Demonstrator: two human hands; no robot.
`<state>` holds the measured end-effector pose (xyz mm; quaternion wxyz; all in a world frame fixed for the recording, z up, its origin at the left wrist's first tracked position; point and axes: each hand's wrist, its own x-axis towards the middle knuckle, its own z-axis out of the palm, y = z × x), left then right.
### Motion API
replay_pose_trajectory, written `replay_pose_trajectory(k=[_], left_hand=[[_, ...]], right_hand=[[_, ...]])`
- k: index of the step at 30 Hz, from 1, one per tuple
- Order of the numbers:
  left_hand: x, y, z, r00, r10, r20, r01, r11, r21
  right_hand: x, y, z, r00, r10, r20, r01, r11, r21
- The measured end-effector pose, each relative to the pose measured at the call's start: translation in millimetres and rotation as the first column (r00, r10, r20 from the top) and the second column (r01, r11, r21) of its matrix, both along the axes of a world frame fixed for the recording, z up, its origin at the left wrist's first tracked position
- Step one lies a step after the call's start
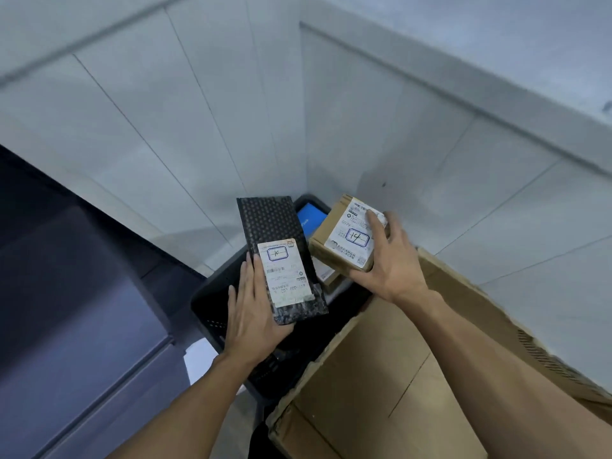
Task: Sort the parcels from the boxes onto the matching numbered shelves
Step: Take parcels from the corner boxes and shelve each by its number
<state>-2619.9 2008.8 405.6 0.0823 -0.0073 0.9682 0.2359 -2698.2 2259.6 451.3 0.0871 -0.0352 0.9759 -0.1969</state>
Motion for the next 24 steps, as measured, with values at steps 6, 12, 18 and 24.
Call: replay_pose_trajectory(k=[6,12,18,24], left_hand=[[6,14,76,0.992,-0.110,-0.060,0.108,0.994,-0.021],[20,10,137,0.974,-0.191,-0.125,0.190,0.982,-0.023],[36,-2,184,0.960,-0.244,-0.134,0.240,0.970,-0.046],[51,-11,219,0.940,-0.299,-0.166,0.291,0.954,-0.070]], right_hand=[[35,38,74,0.998,-0.059,-0.020,0.059,0.998,0.012],[63,57,131,0.997,-0.060,-0.055,0.060,0.998,0.000],[84,55,182,0.995,-0.045,-0.089,0.042,0.999,-0.033],[109,43,223,0.993,-0.027,-0.111,0.029,1.000,0.012]])
